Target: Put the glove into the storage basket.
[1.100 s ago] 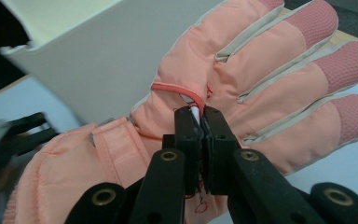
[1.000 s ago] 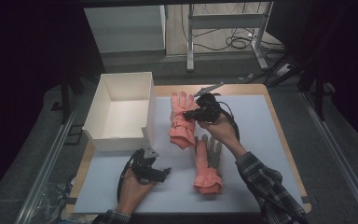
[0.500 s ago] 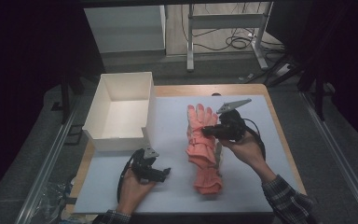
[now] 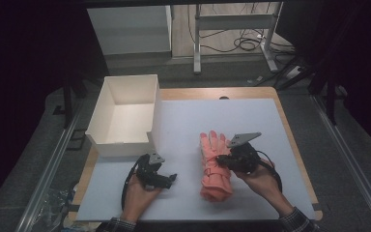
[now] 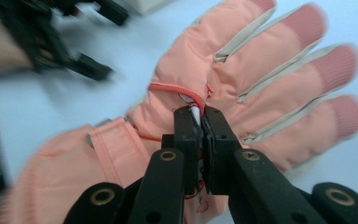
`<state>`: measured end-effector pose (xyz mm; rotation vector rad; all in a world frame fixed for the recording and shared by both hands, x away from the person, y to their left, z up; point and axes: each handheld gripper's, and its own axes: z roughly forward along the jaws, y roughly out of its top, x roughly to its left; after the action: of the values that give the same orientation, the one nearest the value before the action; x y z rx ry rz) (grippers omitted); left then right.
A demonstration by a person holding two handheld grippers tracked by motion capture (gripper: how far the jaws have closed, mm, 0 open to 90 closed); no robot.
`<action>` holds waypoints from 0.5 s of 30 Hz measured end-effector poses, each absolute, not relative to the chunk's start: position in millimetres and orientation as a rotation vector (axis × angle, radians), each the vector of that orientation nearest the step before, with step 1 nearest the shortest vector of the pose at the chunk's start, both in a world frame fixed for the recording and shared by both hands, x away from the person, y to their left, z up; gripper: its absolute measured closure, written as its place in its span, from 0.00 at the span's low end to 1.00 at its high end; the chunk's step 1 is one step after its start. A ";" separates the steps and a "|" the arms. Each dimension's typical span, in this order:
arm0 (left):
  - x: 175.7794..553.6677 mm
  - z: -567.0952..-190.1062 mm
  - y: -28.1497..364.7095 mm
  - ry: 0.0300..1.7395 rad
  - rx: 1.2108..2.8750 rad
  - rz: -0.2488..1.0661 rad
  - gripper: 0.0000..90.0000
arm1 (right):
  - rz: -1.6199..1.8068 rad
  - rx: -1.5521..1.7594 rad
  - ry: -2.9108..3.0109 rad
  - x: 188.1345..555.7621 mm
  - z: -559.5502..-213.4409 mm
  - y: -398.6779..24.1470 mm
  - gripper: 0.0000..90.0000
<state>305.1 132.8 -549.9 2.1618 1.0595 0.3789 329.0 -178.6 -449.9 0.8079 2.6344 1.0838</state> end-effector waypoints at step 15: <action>305.1 -549.9 132.8 1.059 2.162 0.380 0.04 | 1.161 0.879 2.577 327.5 -465.6 -187.5 0.70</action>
<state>305.1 132.8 -549.9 2.1617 1.0594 0.3796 327.5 -187.5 -465.6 0.8786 2.5769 1.1614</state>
